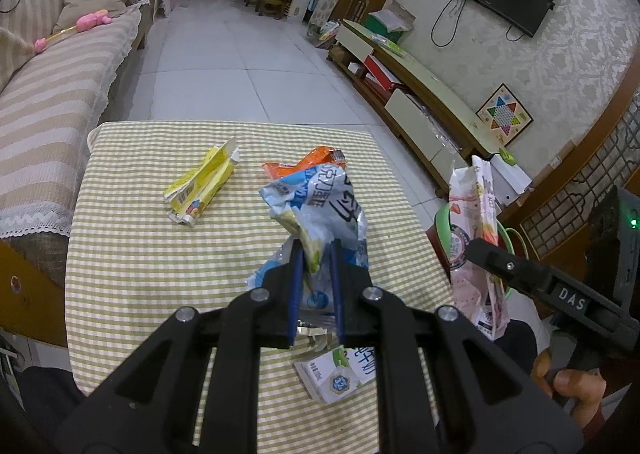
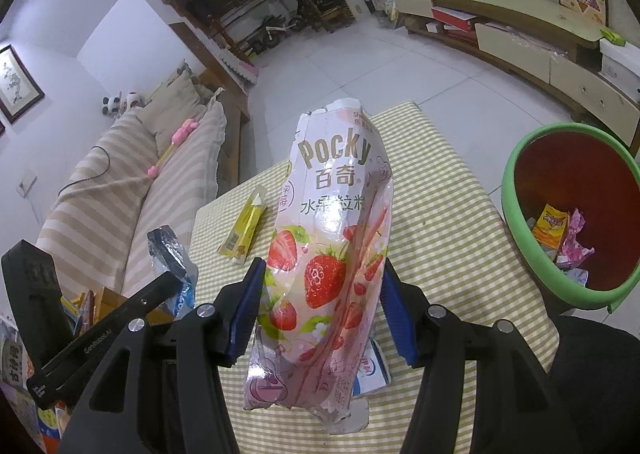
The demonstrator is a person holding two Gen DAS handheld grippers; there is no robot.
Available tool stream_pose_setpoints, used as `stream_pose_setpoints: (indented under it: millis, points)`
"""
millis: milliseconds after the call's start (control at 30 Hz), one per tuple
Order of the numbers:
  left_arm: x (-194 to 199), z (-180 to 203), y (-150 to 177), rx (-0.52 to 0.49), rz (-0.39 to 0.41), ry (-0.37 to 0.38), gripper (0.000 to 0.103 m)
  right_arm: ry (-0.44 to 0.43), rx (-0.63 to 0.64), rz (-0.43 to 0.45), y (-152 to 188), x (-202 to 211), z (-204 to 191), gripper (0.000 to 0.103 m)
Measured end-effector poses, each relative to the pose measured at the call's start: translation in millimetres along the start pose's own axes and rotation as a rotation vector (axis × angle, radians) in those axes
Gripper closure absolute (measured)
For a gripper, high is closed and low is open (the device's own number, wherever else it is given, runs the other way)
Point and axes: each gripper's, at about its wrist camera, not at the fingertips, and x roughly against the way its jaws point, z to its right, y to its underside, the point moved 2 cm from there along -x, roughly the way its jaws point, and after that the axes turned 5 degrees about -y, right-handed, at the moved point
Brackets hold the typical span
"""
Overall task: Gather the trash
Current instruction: 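Carry snack bag and Pocky wrapper to the red bucket and open both tools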
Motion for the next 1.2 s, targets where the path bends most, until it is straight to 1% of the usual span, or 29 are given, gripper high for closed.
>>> stream_pose_setpoints:
  millis: [233, 533, 1200]
  points:
    - [-6.5, 8.6, 0.6, -0.008, -0.019, 0.008, 0.091, 0.005, -0.02, -0.004, -0.5, -0.3, 11.9, 0.048]
    - [-15.6, 35.4, -2.6, -0.046, -0.03, 0.036, 0.091, 0.026, -0.058, 0.019, -4.2, 14.9, 35.8, 0.048]
    - [-50.5, 120.3, 5.4, -0.178, -0.09, 0.123, 0.091, 0.121, -0.205, 0.123, -7.4, 72.6, 125.4, 0.048]
